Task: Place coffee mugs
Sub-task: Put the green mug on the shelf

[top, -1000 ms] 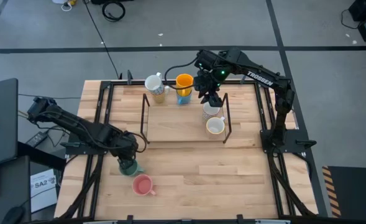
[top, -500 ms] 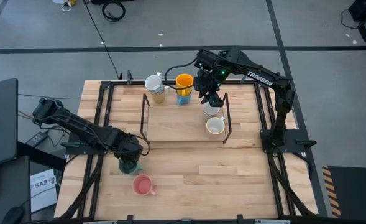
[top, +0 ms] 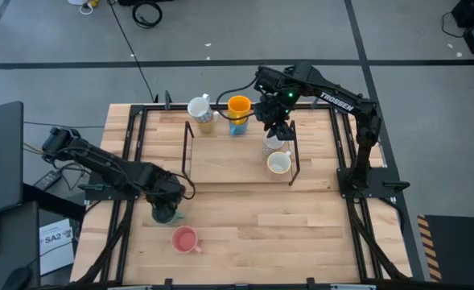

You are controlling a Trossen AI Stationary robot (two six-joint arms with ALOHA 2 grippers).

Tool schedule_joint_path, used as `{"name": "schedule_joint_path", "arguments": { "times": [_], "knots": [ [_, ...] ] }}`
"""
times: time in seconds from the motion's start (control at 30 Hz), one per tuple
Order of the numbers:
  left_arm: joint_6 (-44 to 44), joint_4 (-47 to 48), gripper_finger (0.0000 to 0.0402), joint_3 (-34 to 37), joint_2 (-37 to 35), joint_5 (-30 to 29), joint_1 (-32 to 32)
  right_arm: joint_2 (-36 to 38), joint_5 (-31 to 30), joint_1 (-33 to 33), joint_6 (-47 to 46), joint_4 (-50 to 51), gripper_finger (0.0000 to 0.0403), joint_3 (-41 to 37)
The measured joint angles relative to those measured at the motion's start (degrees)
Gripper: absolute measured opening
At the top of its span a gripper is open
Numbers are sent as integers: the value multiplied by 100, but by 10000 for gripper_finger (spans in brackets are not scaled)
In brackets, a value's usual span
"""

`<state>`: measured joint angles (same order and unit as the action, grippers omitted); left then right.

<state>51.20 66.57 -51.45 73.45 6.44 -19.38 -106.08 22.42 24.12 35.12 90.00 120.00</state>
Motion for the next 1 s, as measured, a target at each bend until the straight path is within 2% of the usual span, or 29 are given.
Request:
{"name": "schedule_joint_path", "arguments": {
  "times": [0.13, 0.27, 0.43, 0.53, 0.7, 0.87, 1.0],
  "knots": [
    [-92, 735, 27, -594, 0, -9, 61, -2, 16, 1, 106, 1, 149, -1],
    [-570, 1217, 27, -1402, 0, 87, 63, 0, 73, 7, 108, 1, 149, 1],
    [-1269, 1231, 27, -2471, -2, 112, 65, 167, 169, 72, 114, 2, 149, -65],
    [-1631, 1226, 27, -3005, 3, -197, 190, 394, 181, 170, 152, 3, 149, -222],
    [-2414, 769, 27, -3552, 16, -760, 775, 824, 183, 387, 152, -75, 149, -707],
    [-3863, 147, 27, -3909, 374, -689, 1551, 1317, 182, 601, 152, -452, 149, -1397],
    [-5115, 109, 27, -4400, 1063, -672, 2092, 1723, 179, 733, 150, -843, 149, -1966]
  ]
}}
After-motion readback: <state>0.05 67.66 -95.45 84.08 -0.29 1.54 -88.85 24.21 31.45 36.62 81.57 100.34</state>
